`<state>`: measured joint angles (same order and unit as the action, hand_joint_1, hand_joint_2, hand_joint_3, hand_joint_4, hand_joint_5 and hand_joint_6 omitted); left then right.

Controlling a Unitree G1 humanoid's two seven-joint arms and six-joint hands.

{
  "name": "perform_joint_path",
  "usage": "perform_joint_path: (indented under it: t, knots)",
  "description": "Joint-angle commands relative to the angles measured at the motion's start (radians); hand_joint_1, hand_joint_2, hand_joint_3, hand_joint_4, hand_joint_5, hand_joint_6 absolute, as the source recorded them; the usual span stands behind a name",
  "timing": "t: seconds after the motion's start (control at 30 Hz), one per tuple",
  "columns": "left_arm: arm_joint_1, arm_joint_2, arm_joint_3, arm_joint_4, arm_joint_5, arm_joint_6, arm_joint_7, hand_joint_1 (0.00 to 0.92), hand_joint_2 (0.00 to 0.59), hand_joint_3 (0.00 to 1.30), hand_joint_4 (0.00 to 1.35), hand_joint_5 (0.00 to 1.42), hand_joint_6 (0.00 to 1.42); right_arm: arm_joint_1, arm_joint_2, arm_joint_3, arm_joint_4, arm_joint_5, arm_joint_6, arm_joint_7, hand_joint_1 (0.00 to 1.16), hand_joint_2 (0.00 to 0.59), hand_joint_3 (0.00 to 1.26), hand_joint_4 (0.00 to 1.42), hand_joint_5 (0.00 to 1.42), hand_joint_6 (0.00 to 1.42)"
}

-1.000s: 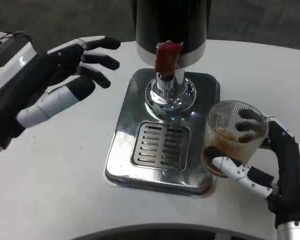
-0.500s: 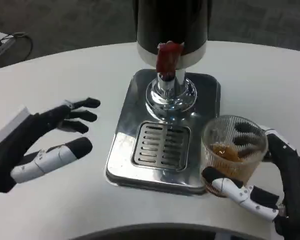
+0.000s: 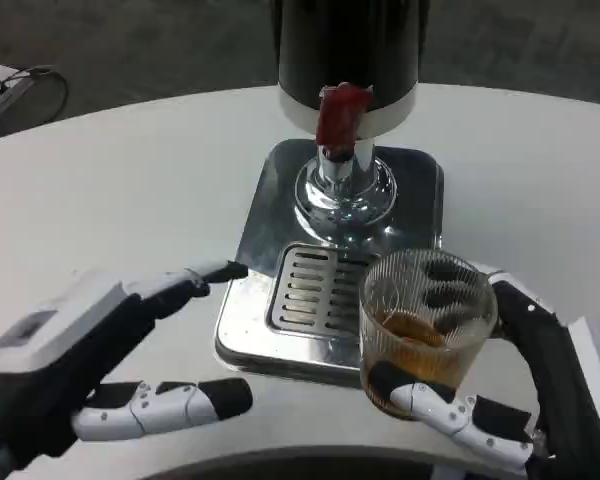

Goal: Grasp the cup under the faucet to collect the drink, then remove the cup.

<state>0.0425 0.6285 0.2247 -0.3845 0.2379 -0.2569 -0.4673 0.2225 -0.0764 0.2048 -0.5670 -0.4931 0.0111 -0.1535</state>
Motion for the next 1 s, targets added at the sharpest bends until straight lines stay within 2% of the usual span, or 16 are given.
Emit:
perform_joint_path:
  t: [0.03,0.23,0.4,0.6,1.0]
  knots:
    - [0.045,-0.012,-0.015,-0.055,0.044,-0.003,0.028,0.000,0.023,0.16,0.09,0.13,0.17,0.011,-0.022,-0.014,-0.056,0.021,-0.068,0.019,0.83,0.215,0.75,0.84,0.95,0.40]
    - [0.090,-0.031,-0.008,-0.122,0.096,0.002,0.056,0.000,0.028,0.13,0.02,0.07,0.15,0.041,-0.064,-0.053,-0.089,0.068,-0.100,0.066,0.83,0.213,0.75,0.85,0.95,0.40]
    - [0.139,-0.051,-0.001,-0.195,0.120,0.007,0.069,0.000,0.032,0.09,0.00,0.02,0.14,0.087,-0.087,-0.063,-0.132,0.097,-0.126,0.107,0.83,0.213,0.76,0.85,0.95,0.40]
    - [0.182,-0.083,0.004,-0.263,0.130,0.012,0.076,0.000,0.039,0.06,0.00,0.00,0.13,0.110,-0.098,-0.076,-0.151,0.116,-0.145,0.136,0.83,0.213,0.76,0.85,0.95,0.40]
    - [0.237,-0.107,-0.003,-0.323,0.146,0.020,0.071,0.000,0.039,0.04,0.00,0.00,0.08,0.148,-0.121,-0.112,-0.170,0.151,-0.189,0.174,0.83,0.213,0.76,0.85,0.97,0.42]
